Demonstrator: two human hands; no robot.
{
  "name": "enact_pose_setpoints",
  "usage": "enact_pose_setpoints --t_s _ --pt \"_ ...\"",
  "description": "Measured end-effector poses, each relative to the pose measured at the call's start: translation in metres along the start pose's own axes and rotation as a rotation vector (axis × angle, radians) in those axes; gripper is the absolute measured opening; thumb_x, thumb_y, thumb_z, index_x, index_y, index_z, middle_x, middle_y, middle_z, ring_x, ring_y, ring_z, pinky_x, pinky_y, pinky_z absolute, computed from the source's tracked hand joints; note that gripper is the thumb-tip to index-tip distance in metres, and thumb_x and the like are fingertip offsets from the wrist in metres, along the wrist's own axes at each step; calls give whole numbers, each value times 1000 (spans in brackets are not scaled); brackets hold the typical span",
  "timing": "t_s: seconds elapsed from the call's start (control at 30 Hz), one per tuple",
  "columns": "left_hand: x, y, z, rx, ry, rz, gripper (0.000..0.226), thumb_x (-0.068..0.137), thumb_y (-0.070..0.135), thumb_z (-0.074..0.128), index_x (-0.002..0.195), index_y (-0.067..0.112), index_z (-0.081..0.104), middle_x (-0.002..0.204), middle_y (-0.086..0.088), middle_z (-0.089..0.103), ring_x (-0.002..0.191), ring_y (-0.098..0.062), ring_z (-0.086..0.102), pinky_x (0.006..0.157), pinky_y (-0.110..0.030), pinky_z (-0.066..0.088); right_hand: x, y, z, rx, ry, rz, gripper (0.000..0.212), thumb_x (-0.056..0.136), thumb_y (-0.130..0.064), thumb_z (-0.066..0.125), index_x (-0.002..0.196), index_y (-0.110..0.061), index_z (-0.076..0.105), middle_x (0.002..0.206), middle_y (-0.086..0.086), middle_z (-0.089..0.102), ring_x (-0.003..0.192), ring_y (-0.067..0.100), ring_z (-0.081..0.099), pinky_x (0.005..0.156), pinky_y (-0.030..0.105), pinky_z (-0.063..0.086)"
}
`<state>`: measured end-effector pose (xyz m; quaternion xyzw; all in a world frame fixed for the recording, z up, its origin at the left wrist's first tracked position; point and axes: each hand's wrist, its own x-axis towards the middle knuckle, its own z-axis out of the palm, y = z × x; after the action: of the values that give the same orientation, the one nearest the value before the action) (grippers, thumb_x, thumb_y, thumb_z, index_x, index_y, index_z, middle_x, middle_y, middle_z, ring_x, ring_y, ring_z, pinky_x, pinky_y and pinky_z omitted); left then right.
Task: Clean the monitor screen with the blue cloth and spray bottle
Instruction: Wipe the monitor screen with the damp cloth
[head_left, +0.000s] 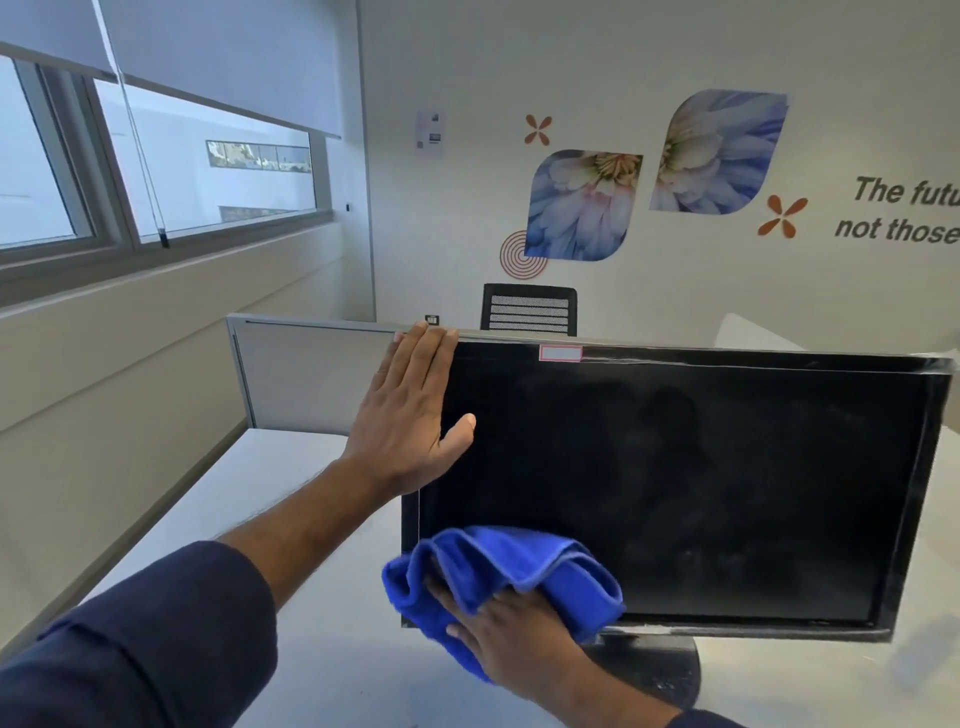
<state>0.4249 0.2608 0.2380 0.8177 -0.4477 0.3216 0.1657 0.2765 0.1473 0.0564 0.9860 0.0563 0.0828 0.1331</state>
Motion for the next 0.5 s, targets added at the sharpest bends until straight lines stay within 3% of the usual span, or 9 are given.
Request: enact_pose_setpoints --t_s 0.1,0.17,0.23,0.33,0.43,0.5 --pt "0 5 0 0 6 -10 84 88 52 33 158 10 9 166 -10 9 154 -20 -4 125 -40 -2 -8 8 11 -172 -118 -85 61 78 -50 71 135 -41 54 133 -9 60 122 24 52 99 48 47" --pt "1 6 1 -9 8 -25 85 88 52 33 158 11 8 166 -9 8 154 -20 -6 125 -40 -4 -9 11 7 -169 -194 -113 54 85 -42 63 138 -36 51 139 -6 55 130 27 48 106 51 37" --pt "1 8 1 -21 10 -39 85 88 52 33 158 11 9 166 -9 7 154 -20 -6 125 -39 -6 -5 15 -6 -199 -171 -149 48 91 -37 55 139 -33 50 143 -6 52 134 24 46 109 49 33" --pt "3 11 0 -17 18 -43 86 86 52 34 157 8 13 165 -11 12 154 -22 -1 125 -41 -2 10 19 -26 -175 -49 -35 51 97 -43 41 147 -31 40 136 -6 59 123 19 56 103 41 40" --pt "4 14 1 -26 35 -52 86 85 51 38 155 6 17 163 -13 18 153 -25 3 125 -44 2 17 8 -33 4 12 72 61 97 -48 25 155 -29 19 132 -8 62 115 16 60 101 38 29" --pt "2 14 3 -19 33 -68 87 84 51 38 155 5 16 163 -14 16 153 -26 2 125 -45 3 11 1 -31 49 30 80 61 96 -50 29 153 -30 26 123 -11 67 105 14 62 95 35 27"
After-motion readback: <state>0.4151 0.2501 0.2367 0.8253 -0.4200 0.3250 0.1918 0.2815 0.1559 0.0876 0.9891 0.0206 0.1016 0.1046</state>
